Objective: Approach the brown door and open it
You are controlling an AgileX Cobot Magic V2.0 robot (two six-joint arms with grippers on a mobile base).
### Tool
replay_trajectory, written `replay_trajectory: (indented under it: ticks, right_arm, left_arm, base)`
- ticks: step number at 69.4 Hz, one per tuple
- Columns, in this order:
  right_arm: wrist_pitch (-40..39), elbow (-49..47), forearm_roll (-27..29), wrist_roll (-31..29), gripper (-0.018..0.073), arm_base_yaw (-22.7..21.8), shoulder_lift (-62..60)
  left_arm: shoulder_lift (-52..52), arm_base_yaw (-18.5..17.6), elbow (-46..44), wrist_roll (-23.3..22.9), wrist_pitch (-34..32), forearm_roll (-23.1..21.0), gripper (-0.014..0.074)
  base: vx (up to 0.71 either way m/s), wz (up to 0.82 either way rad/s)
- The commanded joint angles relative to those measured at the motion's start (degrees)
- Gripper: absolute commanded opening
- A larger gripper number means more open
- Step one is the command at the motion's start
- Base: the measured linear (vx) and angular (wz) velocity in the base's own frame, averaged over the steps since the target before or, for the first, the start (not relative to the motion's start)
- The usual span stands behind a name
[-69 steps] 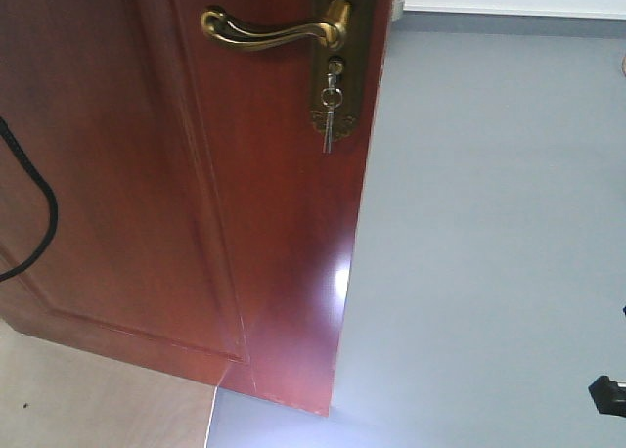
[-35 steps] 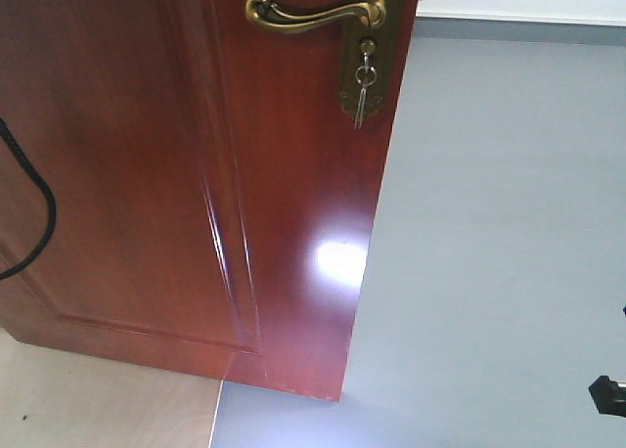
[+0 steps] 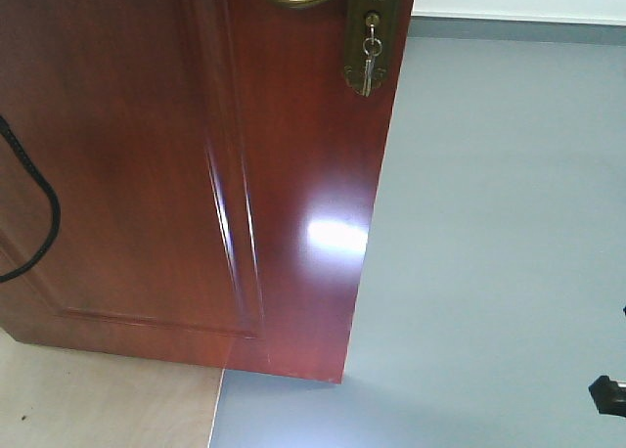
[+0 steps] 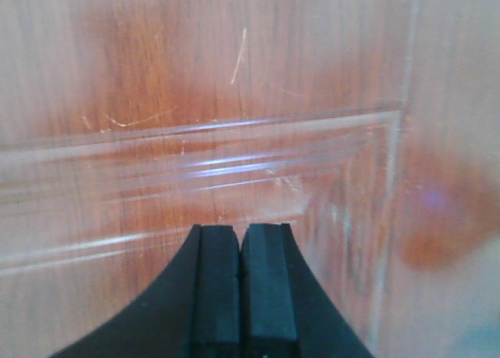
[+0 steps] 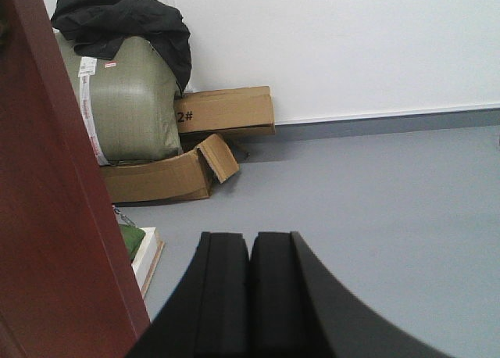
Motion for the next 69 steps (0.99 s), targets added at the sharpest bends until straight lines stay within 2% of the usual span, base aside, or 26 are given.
replay_trajectory:
  ticks: [1,40,47,50,52,54,55,56,62,64,65,66,67,68,69]
  right_arm:
    - [-4.5,0.1,-0.3,-0.5,0.0000,0.0,-0.5]
    - [-4.5,0.1,-0.3,-0.5,0.0000,0.0,-0.5]
    - [-4.5,0.1,-0.3,-0.5,0.0000,0.0,-0.5]
    - [-4.5,0.1,-0.3,-0.5,0.0000,0.0,-0.5]
    - [-4.5,0.1,-0.3,-0.5,0.0000,0.0,-0.5]
    - [-4.5,0.1,-0.3,-0.5,0.0000,0.0,-0.5]
    - [-4.5,0.1,-0.3,-0.5,0.0000,0.0,-0.5]
    - [-4.5,0.1,-0.3,-0.5,0.0000,0.0,-0.5]
    - [-4.5,0.1,-0.3,-0.5,0.0000,0.0,-0.5]
    - [-4.5,0.1,-0.3,-0.5,0.0000,0.0,-0.5]
    - [-4.5,0.1,-0.3,-0.5,0.0000,0.0,-0.5]
    - [-4.5,0.1,-0.3,-0.5,0.0000,0.0,-0.5]
    - [-4.5,0.1,-0.3,-0.5,0.0000,0.0,-0.5]
    - [-4.5,0.1,-0.3,-0.5,0.0000,0.0,-0.5]
    - [-4.5,0.1,-0.3,-0.5,0.0000,0.0,-0.5]
  left_arm:
    - [-1.6,-0.1,-2.0,0.0,1.1,-6.4,0.0011]
    - [-1.6,-0.1,-2.0,0.0,0.8,-6.4,0.0011]
    - [-1.6,-0.1,-2.0,-1.4,1.0,-3.4,0.0011]
    - [-1.6,-0.1,-2.4,-5.1,1.0,-0.4,0.0011]
    - [-1.6,-0.1,-2.9,-9.0,1.0,4.2,0.0011]
    - [-1.6,-0.1,-3.4,-15.4,0.9,8.9,0.0011]
    - [-1.6,-0.1,-3.7,-16.8,0.9,10.2,0.0011]
    - [-1.6,-0.1,-4.0,-19.8,0.9,14.4,0.0011]
    - [-1.6,-0.1,-6.6,-42.5,0.6,33.2,0.0011]
    - [-1.6,-0.1,-7.4,-50.2,0.2,41.3,0.0011]
    - [-1.6,-0.1,-7.8,-55.9,0.1,44.5,0.0011]
    - [-1.6,-0.1,-8.2,-59.7,-0.2,47.7,0.0011]
    - [-1.6,-0.1,-8.5,-61.6,-0.2,49.4,0.0011]
    - [-1.6,-0.1,-8.9,-65.3,-0.3,54.1,0.0011]
    - [-1.6,-0.1,-9.4,-70.5,-0.5,57.2,0.0011]
  base:
    - [0.00,0.00]
    - [0.00,0.00]
    - [0.00,0.00]
    - [0.00,0.00]
    - [0.00,0.00]
    - [0.00,0.00]
    - [0.00,0.00]
    - [0.00,0.00]
    - [0.00,0.00]
    - [0.00,0.00]
    - [0.00,0.00]
    - [0.00,0.00]
    - [0.00,0.00]
    - [0.00,0.00]
    - [0.00,0.00]
